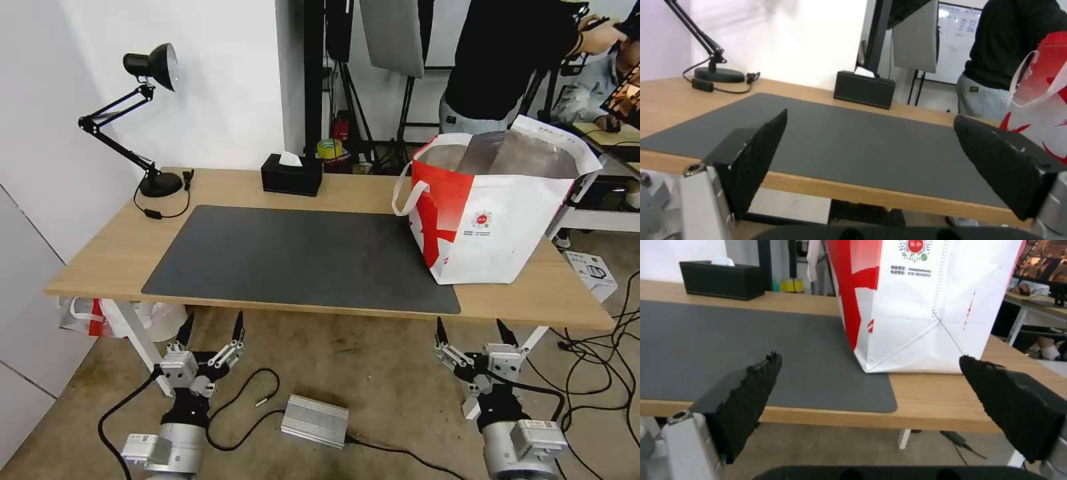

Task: Pick up the trash from the table and place it into the takeout bag.

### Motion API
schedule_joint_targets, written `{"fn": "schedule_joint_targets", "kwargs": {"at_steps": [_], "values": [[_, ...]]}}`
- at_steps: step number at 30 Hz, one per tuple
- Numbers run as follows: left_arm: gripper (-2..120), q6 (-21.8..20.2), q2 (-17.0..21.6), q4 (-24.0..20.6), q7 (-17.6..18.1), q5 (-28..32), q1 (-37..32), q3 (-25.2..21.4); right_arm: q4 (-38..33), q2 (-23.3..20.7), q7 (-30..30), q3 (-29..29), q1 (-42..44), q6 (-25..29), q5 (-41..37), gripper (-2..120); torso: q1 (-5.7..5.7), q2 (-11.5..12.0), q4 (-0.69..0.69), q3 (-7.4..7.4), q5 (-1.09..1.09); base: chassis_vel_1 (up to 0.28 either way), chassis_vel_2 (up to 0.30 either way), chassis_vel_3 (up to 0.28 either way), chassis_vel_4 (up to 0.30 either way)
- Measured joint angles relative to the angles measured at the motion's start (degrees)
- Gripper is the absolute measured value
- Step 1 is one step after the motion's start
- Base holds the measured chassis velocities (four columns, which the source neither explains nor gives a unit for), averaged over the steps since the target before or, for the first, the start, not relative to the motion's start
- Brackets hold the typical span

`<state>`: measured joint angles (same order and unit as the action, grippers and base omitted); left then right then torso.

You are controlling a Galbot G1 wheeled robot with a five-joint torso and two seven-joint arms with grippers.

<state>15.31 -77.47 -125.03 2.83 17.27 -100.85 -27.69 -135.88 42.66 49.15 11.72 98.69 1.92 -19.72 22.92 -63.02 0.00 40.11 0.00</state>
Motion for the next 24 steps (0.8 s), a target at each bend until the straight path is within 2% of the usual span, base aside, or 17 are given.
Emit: {"fn": "schedule_joint_targets", "kwargs": {"at_steps": [24], "values": [[100,-0.05,0.0,-0.01,-0.02,0.05,0.01,0.0,0.0,0.0,0.0,0.0,0.0,0.0,0.0,100,0.0,0.0,0.0,0.0,0.0,0.0,0.0,0.0,0.0]]}}
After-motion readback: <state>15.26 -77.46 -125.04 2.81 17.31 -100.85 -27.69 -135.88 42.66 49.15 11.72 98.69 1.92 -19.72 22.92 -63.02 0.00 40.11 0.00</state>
